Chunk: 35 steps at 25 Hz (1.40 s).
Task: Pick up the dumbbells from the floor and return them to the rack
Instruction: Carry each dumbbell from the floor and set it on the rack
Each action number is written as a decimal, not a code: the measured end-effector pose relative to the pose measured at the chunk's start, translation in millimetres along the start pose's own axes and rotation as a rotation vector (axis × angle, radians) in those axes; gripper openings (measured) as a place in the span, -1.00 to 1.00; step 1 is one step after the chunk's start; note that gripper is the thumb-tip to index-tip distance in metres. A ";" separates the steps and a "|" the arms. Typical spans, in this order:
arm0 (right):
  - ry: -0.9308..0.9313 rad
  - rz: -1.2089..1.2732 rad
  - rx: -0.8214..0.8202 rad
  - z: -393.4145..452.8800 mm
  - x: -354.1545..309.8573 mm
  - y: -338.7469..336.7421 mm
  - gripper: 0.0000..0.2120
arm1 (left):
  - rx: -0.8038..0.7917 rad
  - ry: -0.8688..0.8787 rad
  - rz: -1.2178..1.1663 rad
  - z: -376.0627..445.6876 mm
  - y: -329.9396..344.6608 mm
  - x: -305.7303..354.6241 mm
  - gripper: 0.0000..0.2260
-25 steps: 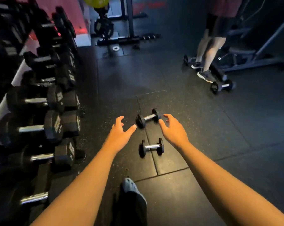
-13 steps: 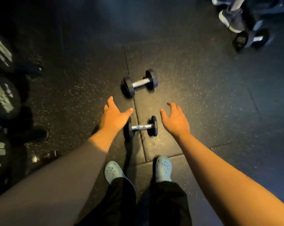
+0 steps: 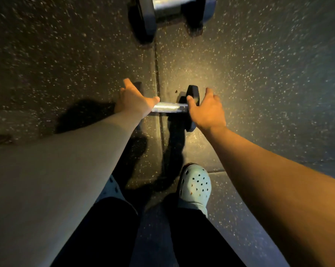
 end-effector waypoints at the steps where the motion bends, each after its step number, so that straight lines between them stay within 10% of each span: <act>1: -0.008 0.015 -0.002 5.1 3.0 9.5 -0.38 | 0.013 -0.013 -0.009 5.1 7.5 -3.3 -0.21; 14: -0.051 0.239 0.120 -23.4 -44.1 -35.4 -0.62 | 0.198 0.045 -0.171 -18.1 -33.8 -3.5 -0.67; 27: -0.509 0.551 0.303 -362.4 -311.6 -402.2 -0.59 | 0.615 0.311 -0.561 -388.6 -461.3 138.6 -0.73; 35: -0.896 0.556 0.252 -545.2 -434.4 -461.2 -0.51 | 1.006 0.283 -0.744 -543.8 -612.2 68.6 -0.63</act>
Point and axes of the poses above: each hand's wrist, its own z-axis towards the middle knuckle, its own y-axis out of the palm, x = y × z, the point moved 4 cm from there along z, towards the middle knuckle, and after that the axes turned 1 degree about -x, right-handed, at the moved point
